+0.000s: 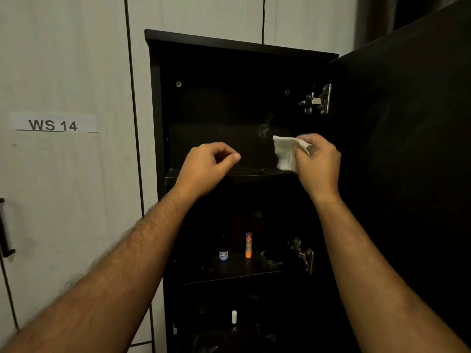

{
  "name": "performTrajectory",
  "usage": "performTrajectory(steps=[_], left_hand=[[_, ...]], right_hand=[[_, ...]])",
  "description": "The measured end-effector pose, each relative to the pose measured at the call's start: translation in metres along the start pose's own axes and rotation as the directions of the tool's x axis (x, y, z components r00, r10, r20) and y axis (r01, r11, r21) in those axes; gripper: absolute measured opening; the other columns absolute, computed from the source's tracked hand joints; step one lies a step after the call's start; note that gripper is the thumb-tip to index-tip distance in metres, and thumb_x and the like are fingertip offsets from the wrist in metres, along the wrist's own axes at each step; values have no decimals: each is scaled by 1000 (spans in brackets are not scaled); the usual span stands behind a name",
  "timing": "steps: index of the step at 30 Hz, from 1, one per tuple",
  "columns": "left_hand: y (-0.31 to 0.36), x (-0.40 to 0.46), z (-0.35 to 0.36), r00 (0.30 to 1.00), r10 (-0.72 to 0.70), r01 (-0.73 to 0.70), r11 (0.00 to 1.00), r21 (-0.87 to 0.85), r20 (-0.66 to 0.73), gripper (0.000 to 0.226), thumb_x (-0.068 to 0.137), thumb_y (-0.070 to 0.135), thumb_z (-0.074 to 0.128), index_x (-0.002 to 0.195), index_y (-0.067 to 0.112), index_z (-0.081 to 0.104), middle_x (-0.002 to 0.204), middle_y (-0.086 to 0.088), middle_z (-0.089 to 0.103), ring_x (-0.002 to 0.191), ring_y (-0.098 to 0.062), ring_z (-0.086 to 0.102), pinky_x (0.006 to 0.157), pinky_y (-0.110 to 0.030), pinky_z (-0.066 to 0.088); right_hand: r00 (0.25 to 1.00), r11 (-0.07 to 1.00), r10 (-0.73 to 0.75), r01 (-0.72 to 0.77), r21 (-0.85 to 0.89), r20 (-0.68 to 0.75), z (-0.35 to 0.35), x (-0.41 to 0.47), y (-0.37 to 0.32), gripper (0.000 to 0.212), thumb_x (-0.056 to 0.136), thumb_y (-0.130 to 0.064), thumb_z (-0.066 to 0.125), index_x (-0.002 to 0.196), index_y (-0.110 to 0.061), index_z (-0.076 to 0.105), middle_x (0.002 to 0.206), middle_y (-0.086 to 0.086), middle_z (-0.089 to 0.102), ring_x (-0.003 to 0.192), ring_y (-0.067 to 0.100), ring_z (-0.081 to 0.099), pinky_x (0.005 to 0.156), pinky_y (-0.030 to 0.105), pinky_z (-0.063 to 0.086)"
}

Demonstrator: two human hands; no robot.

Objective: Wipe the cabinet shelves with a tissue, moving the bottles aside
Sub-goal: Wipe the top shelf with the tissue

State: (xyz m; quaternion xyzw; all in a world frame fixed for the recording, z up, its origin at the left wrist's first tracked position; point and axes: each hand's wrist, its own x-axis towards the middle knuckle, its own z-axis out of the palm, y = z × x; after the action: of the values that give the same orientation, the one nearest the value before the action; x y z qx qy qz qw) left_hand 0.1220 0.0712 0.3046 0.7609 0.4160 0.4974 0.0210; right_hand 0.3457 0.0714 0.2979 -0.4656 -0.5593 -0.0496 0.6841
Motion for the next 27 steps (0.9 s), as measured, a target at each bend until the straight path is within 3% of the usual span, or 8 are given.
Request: performTrajectory(steps=[2, 4, 9, 12, 16, 20, 23, 27], left_hand=[[0, 8, 6, 999, 14, -11, 998, 61, -41, 10, 92, 41, 60, 97, 34, 66, 86, 19, 64, 84, 4, 59, 72, -14, 42], [-4, 14, 12, 998, 20, -13, 993, 118, -53, 11, 92, 43, 59, 94, 34, 66, 84, 18, 63, 82, 2, 60, 72, -18, 46], [-14, 23, 21, 997, 49, -37, 986, 164, -67, 13, 91, 47, 58, 89, 37, 66, 79, 20, 62, 79, 1, 60, 75, -25, 52], [-18, 28, 23, 998, 50, -44, 986, 158, -35, 16, 92, 48, 57, 92, 35, 67, 80, 19, 63, 80, 0, 60, 76, -27, 52], [-24, 38, 25, 995, 55, -71, 978, 195, 88, 18, 91, 52, 56, 94, 38, 66, 85, 19, 64, 83, 1, 60, 79, -30, 54], [-29, 50, 26, 975, 49, -111, 953, 282, 218, 26, 93, 51, 53, 107, 33, 65, 95, 16, 65, 88, -1, 59, 83, -30, 52], [-30, 55, 28, 964, 67, -144, 945, 294, 257, 26, 94, 50, 52, 110, 33, 64, 94, 17, 63, 86, 0, 58, 78, -26, 49], [-37, 59, 28, 949, 92, -183, 940, 287, 303, 26, 95, 48, 51, 111, 33, 64, 88, 20, 58, 82, 1, 56, 77, -25, 46]], right_hand=[[993, 975, -111, 116, -190, 39, 9, 16, 5, 23, 92, -6, 58, 110, -16, 71, 98, -5, 70, 88, 4, 63, 64, 3, 38], [979, 935, -139, 181, -306, 152, 17, 25, 11, 28, 93, -3, 56, 112, -16, 71, 103, 0, 71, 94, 12, 66, 71, 8, 42], [841, 889, 33, 222, -401, 540, 24, 17, 22, 33, 92, -2, 49, 109, -18, 71, 113, 3, 68, 93, 14, 63, 77, 27, 55], [736, 888, 84, 251, -386, 672, 21, 10, 24, 41, 96, -8, 42, 131, -17, 60, 141, 3, 54, 121, 22, 57, 92, 22, 45], [692, 802, 195, 295, -519, 695, 20, 14, 30, 40, 97, -16, 41, 135, -12, 53, 143, 11, 51, 128, 27, 50, 98, 33, 44], [584, 778, 390, 203, -594, 712, 32, 27, 25, 60, 93, -26, 52, 149, -15, 34, 158, 5, 30, 149, 26, 18, 114, 40, 25], [566, 771, 385, 237, -591, 729, 43, 21, 12, 82, 84, -30, 63, 154, -24, 22, 157, 5, 33, 144, 23, 32, 110, 35, 35], [602, 761, 325, 291, -580, 730, 29, 13, 16, 80, 85, -22, 65, 153, -25, 24, 157, 5, 33, 140, 24, 36, 104, 32, 39]])
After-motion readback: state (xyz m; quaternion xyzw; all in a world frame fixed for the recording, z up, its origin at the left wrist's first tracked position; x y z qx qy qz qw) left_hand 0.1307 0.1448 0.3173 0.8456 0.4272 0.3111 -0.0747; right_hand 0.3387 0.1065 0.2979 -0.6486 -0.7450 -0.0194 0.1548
